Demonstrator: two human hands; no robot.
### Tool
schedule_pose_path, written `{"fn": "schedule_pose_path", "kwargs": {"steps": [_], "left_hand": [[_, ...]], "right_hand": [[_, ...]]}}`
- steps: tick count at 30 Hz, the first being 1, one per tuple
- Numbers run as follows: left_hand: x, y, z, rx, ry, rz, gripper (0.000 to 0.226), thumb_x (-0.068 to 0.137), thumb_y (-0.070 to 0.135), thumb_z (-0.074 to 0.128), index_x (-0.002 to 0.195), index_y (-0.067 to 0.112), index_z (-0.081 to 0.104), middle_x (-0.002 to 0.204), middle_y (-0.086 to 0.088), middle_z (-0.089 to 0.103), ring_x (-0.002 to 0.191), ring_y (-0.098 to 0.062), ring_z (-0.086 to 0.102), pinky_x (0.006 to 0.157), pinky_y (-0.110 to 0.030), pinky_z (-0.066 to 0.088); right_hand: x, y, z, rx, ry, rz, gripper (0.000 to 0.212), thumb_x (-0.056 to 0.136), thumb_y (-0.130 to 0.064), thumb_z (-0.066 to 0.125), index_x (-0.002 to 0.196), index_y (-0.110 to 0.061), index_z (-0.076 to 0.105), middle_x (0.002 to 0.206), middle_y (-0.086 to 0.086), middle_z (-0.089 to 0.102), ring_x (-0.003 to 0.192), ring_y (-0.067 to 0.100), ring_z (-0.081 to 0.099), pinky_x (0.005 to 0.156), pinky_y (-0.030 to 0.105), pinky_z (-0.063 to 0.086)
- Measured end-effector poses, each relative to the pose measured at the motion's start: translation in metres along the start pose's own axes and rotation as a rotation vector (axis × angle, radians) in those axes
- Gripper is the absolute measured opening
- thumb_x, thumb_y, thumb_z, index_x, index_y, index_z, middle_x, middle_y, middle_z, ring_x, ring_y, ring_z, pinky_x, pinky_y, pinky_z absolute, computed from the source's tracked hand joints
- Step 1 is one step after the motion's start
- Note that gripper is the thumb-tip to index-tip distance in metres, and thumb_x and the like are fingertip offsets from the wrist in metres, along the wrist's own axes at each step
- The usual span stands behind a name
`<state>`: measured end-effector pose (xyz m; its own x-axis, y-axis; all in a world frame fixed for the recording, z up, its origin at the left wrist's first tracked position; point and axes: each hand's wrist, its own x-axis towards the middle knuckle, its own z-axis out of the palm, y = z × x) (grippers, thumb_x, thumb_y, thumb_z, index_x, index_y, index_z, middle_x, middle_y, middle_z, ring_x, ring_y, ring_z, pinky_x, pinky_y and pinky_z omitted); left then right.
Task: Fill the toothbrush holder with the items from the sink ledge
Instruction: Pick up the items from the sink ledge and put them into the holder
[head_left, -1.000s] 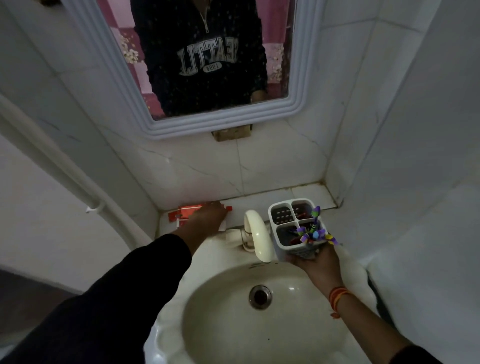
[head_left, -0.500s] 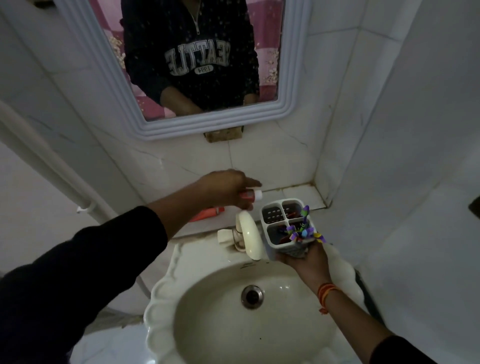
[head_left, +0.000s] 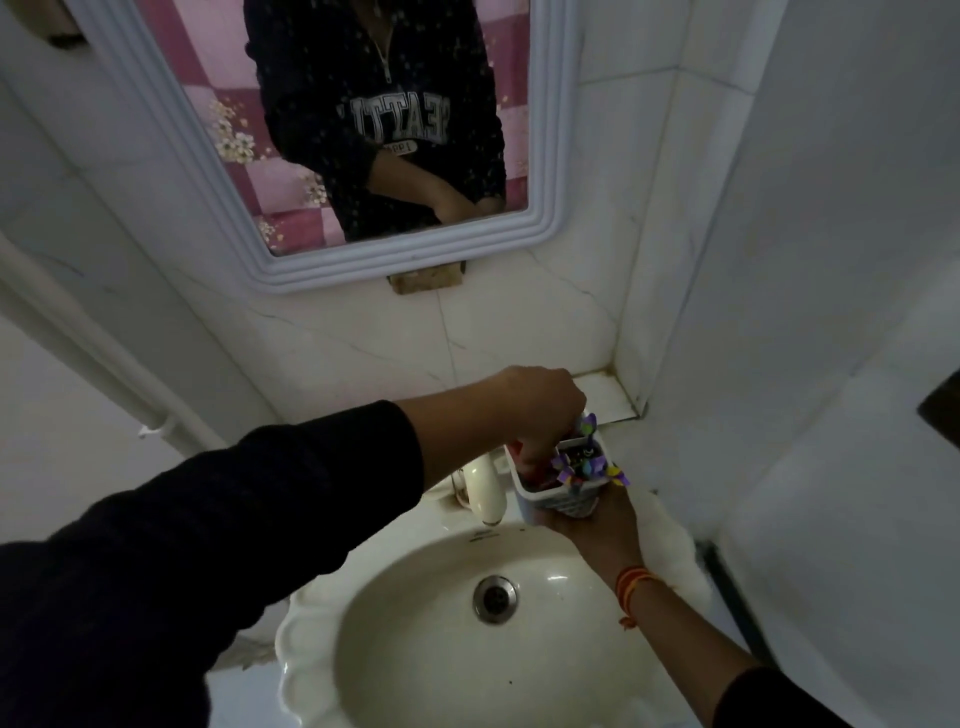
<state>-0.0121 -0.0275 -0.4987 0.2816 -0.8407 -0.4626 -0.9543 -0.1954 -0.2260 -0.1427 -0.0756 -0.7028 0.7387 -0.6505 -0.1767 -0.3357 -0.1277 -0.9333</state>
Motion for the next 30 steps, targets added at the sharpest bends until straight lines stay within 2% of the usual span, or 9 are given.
{"fn": "schedule_pose_path", "kwargs": {"steps": [6, 9, 10, 12, 14, 18, 21, 27, 30], "left_hand": [[-0.009, -0.034, 0.010, -0.609, -0.023, -0.083, 0.021, 0.083, 0.027, 0.072, 0.097, 0.012, 0.079, 0.086, -0.004, 0.081, 0.077, -0.018, 0.078, 0.077, -0.031, 0.064], [-0.015, -0.073, 0.031, -0.902, 0.083, -0.214, 0.015, 0.089, 0.016, 0.070, 0.098, 0.009, 0.078, 0.091, -0.007, 0.081, 0.072, -0.014, 0.079, 0.067, -0.025, 0.063], [-0.016, -0.086, 0.043, -0.898, 0.105, -0.268, 0.015, 0.089, 0.013, 0.069, 0.100, 0.008, 0.078, 0.093, -0.008, 0.080, 0.071, -0.013, 0.078, 0.068, -0.025, 0.063], [-0.013, -0.110, 0.074, -0.752, 0.088, -0.367, 0.019, 0.088, 0.012, 0.069, 0.105, 0.008, 0.077, 0.102, -0.010, 0.079, 0.084, -0.020, 0.077, 0.081, -0.031, 0.062], [-0.010, -0.128, 0.107, -0.572, 0.036, -0.429, 0.033, 0.087, 0.022, 0.071, 0.116, 0.006, 0.072, 0.118, -0.013, 0.073, 0.106, -0.028, 0.070, 0.094, -0.031, 0.054], [-0.004, -0.137, 0.164, -0.446, -0.005, -0.515, 0.042, 0.094, 0.042, 0.060, 0.117, 0.009, 0.065, 0.123, -0.019, 0.064, 0.111, -0.035, 0.064, 0.093, -0.036, 0.053], [-0.001, -0.131, 0.181, -0.434, 0.014, -0.555, 0.031, 0.099, 0.031, 0.056, 0.120, 0.011, 0.066, 0.124, -0.017, 0.063, 0.113, -0.035, 0.064, 0.091, -0.038, 0.052], [-0.002, -0.131, 0.187, -0.253, 0.069, -0.522, 0.048, 0.096, 0.044, 0.052, 0.133, 0.014, 0.055, 0.130, -0.015, 0.055, 0.127, -0.037, 0.048, 0.096, -0.042, 0.046], [-0.004, -0.127, 0.172, -0.299, 0.043, -0.482, 0.052, 0.089, 0.036, 0.061, 0.136, 0.021, 0.046, 0.117, -0.011, 0.065, 0.105, -0.032, 0.064, 0.086, -0.039, 0.053]], "right_hand": [[0.001, -0.004, -0.003, 0.023, 0.017, 0.028, 0.063, 0.071, -0.011, 0.092, 0.126, -0.003, 0.063, 0.117, 0.013, 0.071, 0.091, 0.008, 0.075, 0.075, 0.027, 0.063], [0.004, 0.002, -0.005, 0.007, 0.023, -0.018, 0.108, 0.033, -0.049, 0.102, 0.127, -0.013, 0.063, 0.120, 0.004, 0.073, 0.111, 0.010, 0.069, 0.082, 0.015, 0.059], [0.001, -0.001, -0.005, 0.027, 0.009, -0.016, 0.108, 0.030, -0.055, 0.101, 0.125, -0.017, 0.064, 0.119, 0.002, 0.073, 0.114, 0.015, 0.068, 0.087, 0.024, 0.061], [-0.005, -0.008, -0.006, -0.050, -0.018, -0.005, 0.074, 0.044, -0.039, 0.104, 0.106, -0.024, 0.067, 0.104, 0.001, 0.072, 0.102, 0.019, 0.068, 0.089, 0.041, 0.061], [-0.009, -0.014, -0.001, -0.040, -0.031, 0.005, 0.047, 0.062, -0.021, 0.098, 0.082, -0.033, 0.058, 0.083, -0.006, 0.064, 0.082, 0.012, 0.062, 0.085, 0.037, 0.056], [-0.008, -0.012, -0.001, -0.031, -0.008, 0.004, 0.044, 0.061, -0.025, 0.099, 0.084, -0.033, 0.062, 0.087, -0.004, 0.069, 0.085, 0.017, 0.066, 0.091, 0.045, 0.058], [-0.003, -0.008, 0.000, -0.007, 0.048, 0.017, 0.082, 0.045, -0.046, 0.102, 0.114, -0.021, 0.067, 0.112, 0.000, 0.075, 0.111, 0.023, 0.069, 0.094, 0.048, 0.058], [-0.005, -0.006, 0.005, -0.056, 0.035, 0.019, 0.059, 0.068, -0.027, 0.095, 0.113, -0.020, 0.057, 0.101, 0.011, 0.065, 0.092, 0.027, 0.063, 0.085, 0.033, 0.050], [-0.007, -0.013, 0.006, -0.063, 0.028, 0.032, 0.057, 0.069, -0.024, 0.094, 0.110, -0.021, 0.055, 0.097, 0.008, 0.062, 0.090, 0.024, 0.060, 0.084, 0.032, 0.049]]}}
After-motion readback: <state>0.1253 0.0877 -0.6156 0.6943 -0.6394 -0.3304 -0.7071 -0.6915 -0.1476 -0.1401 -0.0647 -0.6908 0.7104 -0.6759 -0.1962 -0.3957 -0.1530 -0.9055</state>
